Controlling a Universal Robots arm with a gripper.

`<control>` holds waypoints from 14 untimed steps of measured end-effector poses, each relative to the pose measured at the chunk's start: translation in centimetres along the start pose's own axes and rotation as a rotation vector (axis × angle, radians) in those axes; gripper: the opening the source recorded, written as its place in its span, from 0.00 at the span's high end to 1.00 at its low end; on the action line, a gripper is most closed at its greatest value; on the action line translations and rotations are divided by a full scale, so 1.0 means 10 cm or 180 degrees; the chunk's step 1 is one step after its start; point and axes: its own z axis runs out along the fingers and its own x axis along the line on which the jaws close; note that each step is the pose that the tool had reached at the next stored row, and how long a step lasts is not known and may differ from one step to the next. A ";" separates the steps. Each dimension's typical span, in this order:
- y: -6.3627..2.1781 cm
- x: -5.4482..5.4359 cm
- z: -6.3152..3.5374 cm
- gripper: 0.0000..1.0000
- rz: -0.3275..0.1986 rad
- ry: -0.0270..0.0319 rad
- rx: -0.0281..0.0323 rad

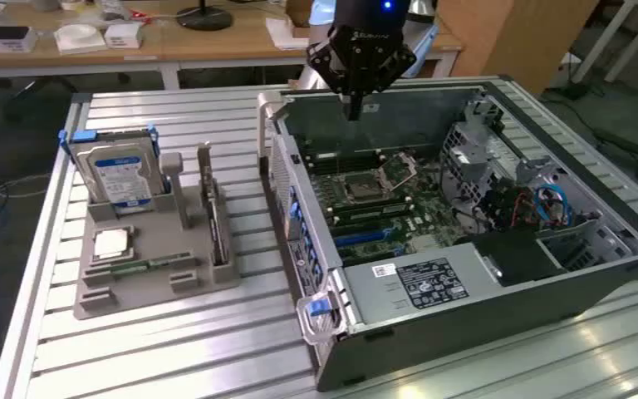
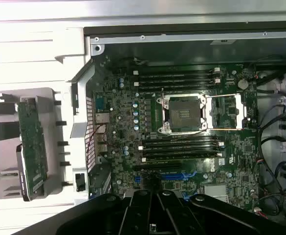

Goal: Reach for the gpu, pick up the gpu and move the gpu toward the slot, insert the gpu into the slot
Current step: 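Reach for the gpu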

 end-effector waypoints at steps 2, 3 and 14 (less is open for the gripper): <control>0.000 0.00 0.000 0.90 0.0000 0.0000 0.0000; 0.000 0.00 0.000 0.90 0.0000 0.0000 0.0000; -0.009 0.12 -0.003 0.90 0.0000 0.0000 0.0000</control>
